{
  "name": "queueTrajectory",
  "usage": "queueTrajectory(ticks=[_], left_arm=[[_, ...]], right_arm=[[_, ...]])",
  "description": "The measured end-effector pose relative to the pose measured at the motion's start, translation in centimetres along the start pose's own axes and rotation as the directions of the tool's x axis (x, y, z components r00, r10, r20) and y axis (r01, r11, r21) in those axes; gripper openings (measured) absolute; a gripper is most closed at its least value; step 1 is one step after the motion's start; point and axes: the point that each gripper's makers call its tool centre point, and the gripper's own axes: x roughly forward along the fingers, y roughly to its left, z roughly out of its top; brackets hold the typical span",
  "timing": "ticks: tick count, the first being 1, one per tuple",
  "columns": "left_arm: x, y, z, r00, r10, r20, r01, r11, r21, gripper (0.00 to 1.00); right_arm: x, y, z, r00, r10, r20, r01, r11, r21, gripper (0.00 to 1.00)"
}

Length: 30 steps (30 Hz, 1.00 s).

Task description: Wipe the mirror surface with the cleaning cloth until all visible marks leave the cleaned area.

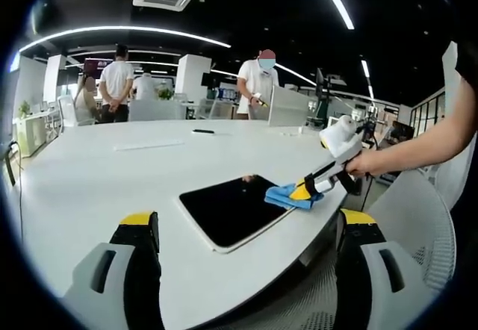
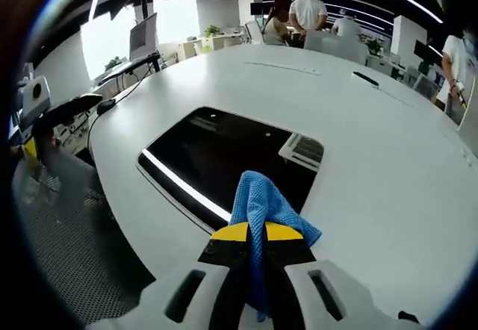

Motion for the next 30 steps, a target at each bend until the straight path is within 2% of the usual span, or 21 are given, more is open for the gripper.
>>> queueTrajectory(ticks=[10, 23, 30], left_arm=[[0.0, 0.0, 0.2, 1.0, -0.001, 0.011, 0.002, 1.0, -0.002, 0.97], [0.0, 0.1, 0.4, 1.0, 0.003, 0.026, -0.003, 1.0, -0.003, 0.97], [0.0, 0.0, 0.3, 1.0, 0.001, 0.022, -0.001, 1.0, -0.004, 0.97]], right_arm=[[0.1, -0.3, 0.0, 1.0, -0.009, 0.005, 0.009, 1.0, 0.015, 0.0], [0.0, 0.5, 0.2, 1.0, -0.028, -0.001, 0.028, 0.999, -0.028, 0.0], [0.2, 1.0, 0.5, 1.0, -0.026, -0.01, 0.025, 0.997, -0.079, 0.0]])
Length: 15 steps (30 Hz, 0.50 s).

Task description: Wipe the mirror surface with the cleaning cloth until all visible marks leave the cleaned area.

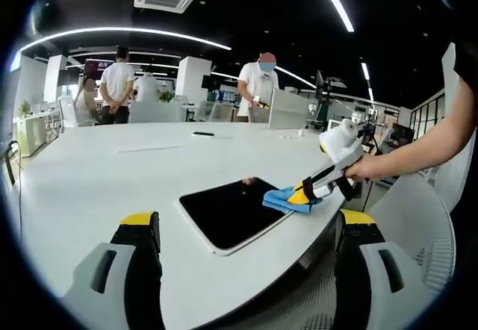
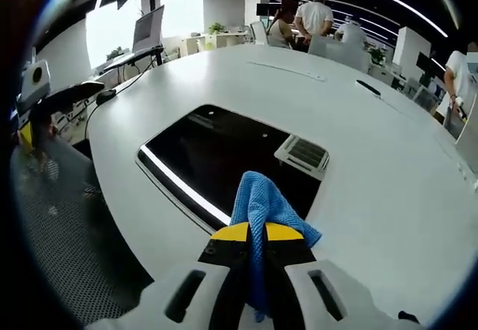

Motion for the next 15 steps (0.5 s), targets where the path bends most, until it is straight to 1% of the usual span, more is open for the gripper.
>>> queueTrajectory(ticks=[2, 3, 7, 11, 14, 15], left_arm=[[0.0, 0.0, 0.1, 1.0, 0.001, 0.005, -0.001, 1.0, -0.001, 0.96], [0.0, 0.0, 0.1, 1.0, 0.0, 0.007, 0.0, 1.0, -0.002, 0.96], [0.0, 0.0, 0.1, 1.0, -0.002, 0.006, 0.002, 1.0, -0.001, 0.96], [0.0, 0.0, 0.1, 1.0, 0.0, 0.009, 0.0, 1.0, -0.001, 0.96], [0.0, 0.1, 0.1, 1.0, -0.001, 0.009, 0.001, 1.0, -0.001, 0.96], [-0.1, 0.1, 0.1, 1.0, 0.0, 0.009, 0.0, 1.0, -0.001, 0.96]], right_arm=[[0.1, 0.4, 0.2, 1.0, 0.004, 0.001, -0.004, 1.0, -0.009, 0.0], [0.2, 0.6, 0.4, 1.0, 0.005, -0.002, -0.005, 1.0, -0.028, 0.0], [0.7, 1.6, 1.0, 1.0, 0.026, 0.003, -0.026, 0.999, -0.025, 0.0], [1.3, 2.9, 1.7, 0.999, 0.05, 0.012, -0.049, 0.998, -0.043, 0.0], [1.7, 3.8, 2.2, 0.998, 0.062, 0.008, -0.061, 0.994, -0.086, 0.0], [1.8, 4.0, 2.3, 0.998, 0.066, 0.008, -0.065, 0.994, -0.087, 0.0]])
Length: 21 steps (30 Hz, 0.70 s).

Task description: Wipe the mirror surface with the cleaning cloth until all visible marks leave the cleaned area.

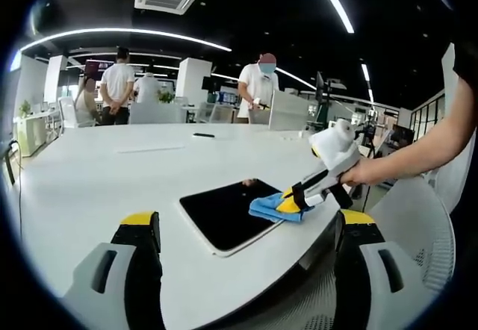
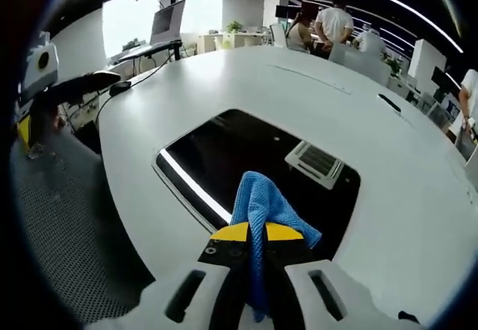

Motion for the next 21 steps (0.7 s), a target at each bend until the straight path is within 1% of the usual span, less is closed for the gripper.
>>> queueTrajectory(ticks=[10, 21], left_arm=[[-0.1, 0.1, 0.2, 1.0, 0.007, 0.01, -0.007, 1.0, -0.002, 0.96], [0.0, 0.0, 0.2, 1.0, 0.002, 0.011, -0.002, 1.0, -0.002, 0.95]], right_arm=[[1.2, 1.8, 1.4, 0.999, 0.038, 0.015, -0.038, 0.999, -0.001, 0.0], [2.3, 3.8, 2.8, 0.998, 0.067, 0.02, -0.066, 0.997, -0.032, 0.0]])
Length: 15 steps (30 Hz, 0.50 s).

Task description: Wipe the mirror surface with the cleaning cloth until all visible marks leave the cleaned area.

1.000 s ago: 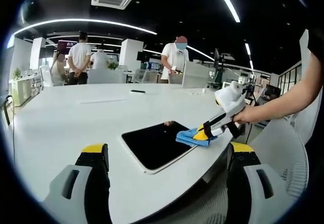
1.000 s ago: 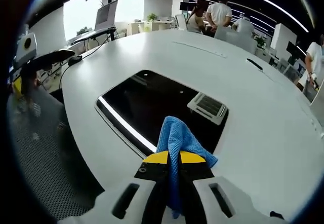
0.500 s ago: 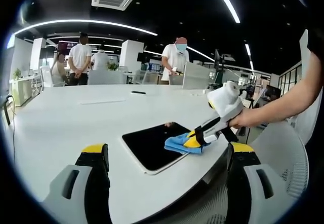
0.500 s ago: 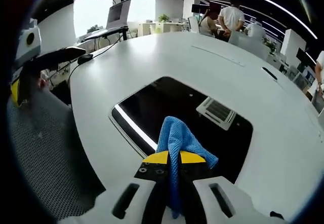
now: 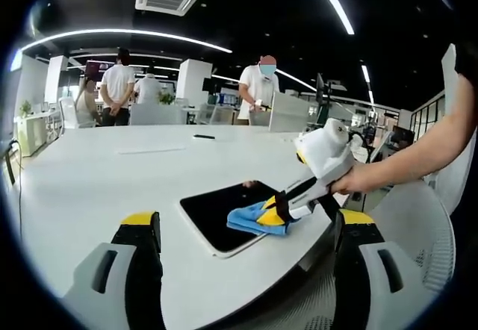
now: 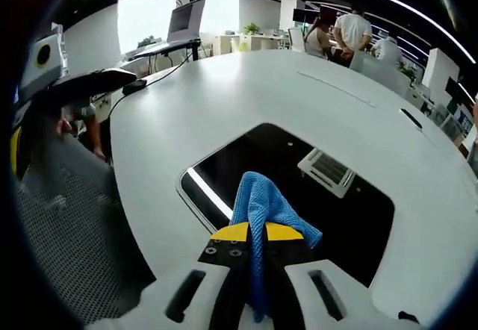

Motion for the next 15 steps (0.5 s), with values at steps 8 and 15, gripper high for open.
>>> queueTrajectory(ticks=[8, 15], left_arm=[[0.0, 0.0, 0.0, 1.0, 0.001, 0.003, -0.001, 1.0, 0.0, 0.95], [-0.1, 0.0, 0.1, 1.0, 0.0, 0.008, 0.0, 1.0, 0.0, 0.95]], right_arm=[[0.7, 1.2, 0.8, 1.0, 0.017, 0.0, -0.017, 1.0, -0.014, 0.0], [1.2, 2.1, 1.3, 1.0, 0.029, -0.008, -0.029, 0.999, -0.033, 0.0]])
